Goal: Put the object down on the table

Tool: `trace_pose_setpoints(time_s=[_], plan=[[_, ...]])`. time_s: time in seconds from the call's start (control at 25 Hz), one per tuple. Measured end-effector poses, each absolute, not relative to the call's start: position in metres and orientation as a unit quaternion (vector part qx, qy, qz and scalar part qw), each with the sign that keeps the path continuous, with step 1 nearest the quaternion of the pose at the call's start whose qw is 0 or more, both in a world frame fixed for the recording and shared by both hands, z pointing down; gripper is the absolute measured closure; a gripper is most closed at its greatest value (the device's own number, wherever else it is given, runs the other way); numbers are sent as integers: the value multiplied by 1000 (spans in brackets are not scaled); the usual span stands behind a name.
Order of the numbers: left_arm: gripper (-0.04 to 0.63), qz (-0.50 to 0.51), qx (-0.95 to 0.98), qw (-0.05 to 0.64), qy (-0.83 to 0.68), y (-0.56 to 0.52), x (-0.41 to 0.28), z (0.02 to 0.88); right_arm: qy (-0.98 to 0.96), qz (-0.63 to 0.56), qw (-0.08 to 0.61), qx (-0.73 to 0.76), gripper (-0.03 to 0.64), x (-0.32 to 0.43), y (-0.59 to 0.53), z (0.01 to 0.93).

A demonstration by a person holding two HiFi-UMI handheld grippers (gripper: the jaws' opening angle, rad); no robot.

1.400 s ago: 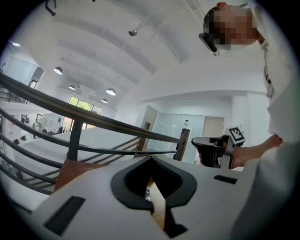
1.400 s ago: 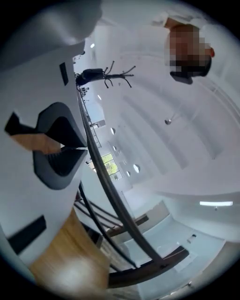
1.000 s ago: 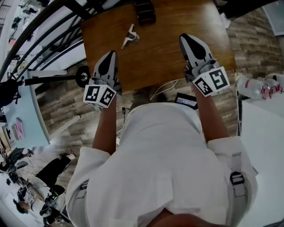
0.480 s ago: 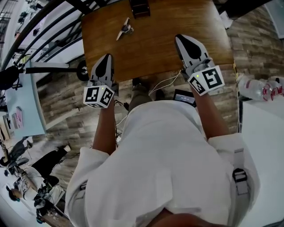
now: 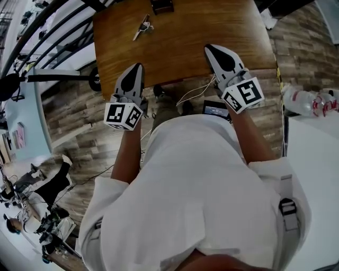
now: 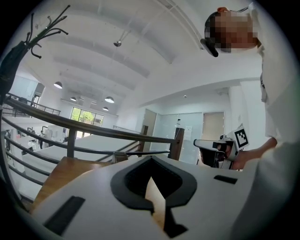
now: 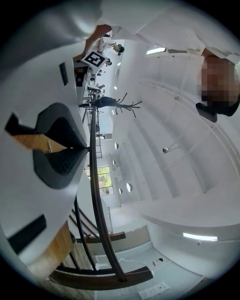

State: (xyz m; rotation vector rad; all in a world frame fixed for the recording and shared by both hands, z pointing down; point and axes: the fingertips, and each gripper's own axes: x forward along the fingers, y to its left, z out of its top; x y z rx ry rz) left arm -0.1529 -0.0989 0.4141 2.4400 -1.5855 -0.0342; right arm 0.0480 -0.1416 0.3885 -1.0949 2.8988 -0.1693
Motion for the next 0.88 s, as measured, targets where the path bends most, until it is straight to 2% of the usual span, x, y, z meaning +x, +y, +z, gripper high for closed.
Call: trace_pose_setpoints(time_s=[0.88], plan=[[581, -25, 846, 140, -514, -96, -123, 418, 928, -124, 58, -347, 592, 70, -134, 408]])
